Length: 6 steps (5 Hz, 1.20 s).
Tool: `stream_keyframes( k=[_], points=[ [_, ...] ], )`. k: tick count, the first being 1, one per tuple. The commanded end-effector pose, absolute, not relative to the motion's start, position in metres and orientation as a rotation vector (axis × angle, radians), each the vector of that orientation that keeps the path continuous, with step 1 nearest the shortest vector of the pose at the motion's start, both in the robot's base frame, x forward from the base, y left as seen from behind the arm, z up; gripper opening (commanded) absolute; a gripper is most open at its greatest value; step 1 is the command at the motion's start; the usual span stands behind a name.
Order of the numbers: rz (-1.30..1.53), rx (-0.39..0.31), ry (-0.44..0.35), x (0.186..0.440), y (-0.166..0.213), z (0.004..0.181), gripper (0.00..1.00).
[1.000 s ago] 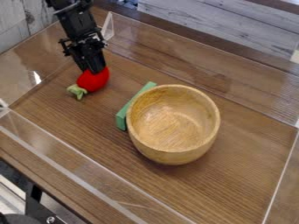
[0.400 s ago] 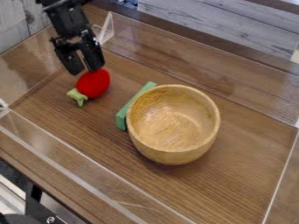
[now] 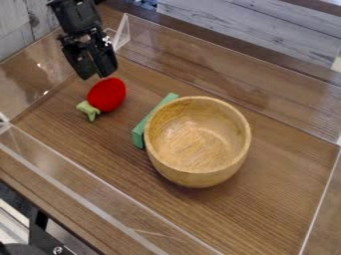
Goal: Move the red object to the left side of the table
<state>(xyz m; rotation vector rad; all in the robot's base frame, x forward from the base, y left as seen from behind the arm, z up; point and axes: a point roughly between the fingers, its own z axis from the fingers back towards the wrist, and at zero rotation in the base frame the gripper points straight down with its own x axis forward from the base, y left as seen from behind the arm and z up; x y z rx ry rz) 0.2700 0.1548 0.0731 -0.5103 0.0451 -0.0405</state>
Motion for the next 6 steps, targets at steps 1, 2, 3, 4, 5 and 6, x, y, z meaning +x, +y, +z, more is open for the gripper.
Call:
stream_keyframes(
  k=[1,2,3,4,5,6],
  points=[
    [-0.111,-0.468,-0.001,0.279,0.160,0.087,1.00],
    [-0.117,-0.471,-0.016,0.284,0.155,0.094,1.00],
    [-0.122,-0.475,-0.027,0.287,0.152,0.100,1.00],
    [-0.136,-0.477,-0.042,0.288,0.151,0.099,1.00],
    [-0.151,-0.479,-0.055,0.289,0.151,0.098,1.00],
    [-0.086,-0.479,-0.085,0.304,0.163,0.100,1.00]
  ],
)
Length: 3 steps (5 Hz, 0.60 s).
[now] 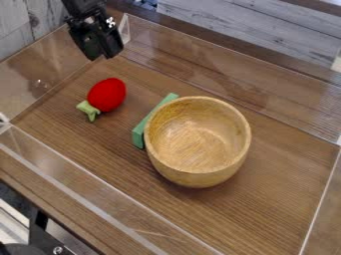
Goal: Move the red object to the left side of the table
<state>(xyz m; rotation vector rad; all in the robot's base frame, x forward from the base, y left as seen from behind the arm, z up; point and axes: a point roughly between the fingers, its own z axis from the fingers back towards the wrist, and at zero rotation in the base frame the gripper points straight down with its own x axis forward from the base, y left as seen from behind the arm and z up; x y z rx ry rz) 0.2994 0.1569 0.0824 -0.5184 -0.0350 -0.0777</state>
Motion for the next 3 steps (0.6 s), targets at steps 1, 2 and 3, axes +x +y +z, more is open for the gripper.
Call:
stream_keyframes(
  k=[1,2,3],
  points=[
    [-0.019,-0.474,-0.110,0.319,0.171,0.098,1.00],
    [-0.001,-0.481,-0.117,0.316,0.172,0.102,1.00],
    [0.009,-0.485,-0.124,0.314,0.172,0.108,1.00]
  ],
)
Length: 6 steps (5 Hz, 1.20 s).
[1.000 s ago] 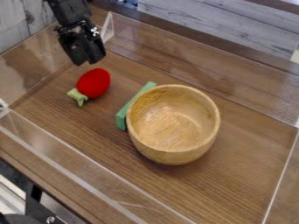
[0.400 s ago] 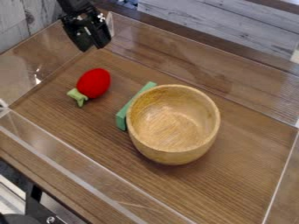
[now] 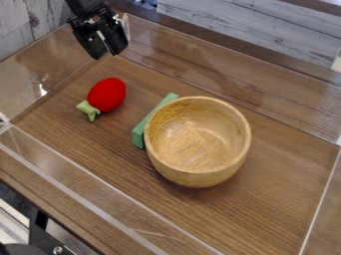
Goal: Move the red object to the left side of the table
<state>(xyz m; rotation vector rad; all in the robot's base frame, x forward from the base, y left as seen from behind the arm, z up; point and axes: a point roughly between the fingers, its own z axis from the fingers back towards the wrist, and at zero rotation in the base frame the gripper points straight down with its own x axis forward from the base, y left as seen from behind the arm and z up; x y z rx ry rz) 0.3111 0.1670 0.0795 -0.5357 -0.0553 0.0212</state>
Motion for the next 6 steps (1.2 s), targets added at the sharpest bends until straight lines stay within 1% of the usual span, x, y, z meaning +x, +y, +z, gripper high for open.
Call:
stream_keyframes(
  k=[1,2,4,5,6],
  points=[
    [-0.034,-0.492,-0.118,0.317,0.164,0.117,1.00],
    [-0.074,-0.499,-0.112,0.320,0.156,0.125,1.00],
    [-0.089,-0.514,-0.114,0.311,0.145,0.120,1.00],
    [-0.083,-0.519,-0.110,0.310,0.152,0.112,1.00],
    [-0.053,-0.527,-0.103,0.313,0.149,0.117,1.00]
  ],
)
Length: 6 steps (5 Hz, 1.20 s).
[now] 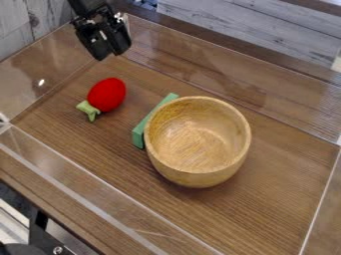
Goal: Move the red object to the left side of the table
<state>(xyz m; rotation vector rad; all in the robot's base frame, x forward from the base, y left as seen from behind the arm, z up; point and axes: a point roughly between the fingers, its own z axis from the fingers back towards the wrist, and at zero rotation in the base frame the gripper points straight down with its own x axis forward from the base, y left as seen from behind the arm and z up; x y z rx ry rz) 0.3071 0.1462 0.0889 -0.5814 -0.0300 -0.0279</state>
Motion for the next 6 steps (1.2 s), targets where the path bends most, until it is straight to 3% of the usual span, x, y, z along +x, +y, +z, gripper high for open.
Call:
stream_keyframes(
  k=[1,4,6],
  points=[
    [-0.039,-0.535,-0.090,0.319,0.150,0.116,1.00],
    [-0.057,-0.538,-0.015,0.313,0.152,0.094,1.00],
    [0.071,-0.547,-0.045,0.317,0.159,0.081,1.00]
  ],
)
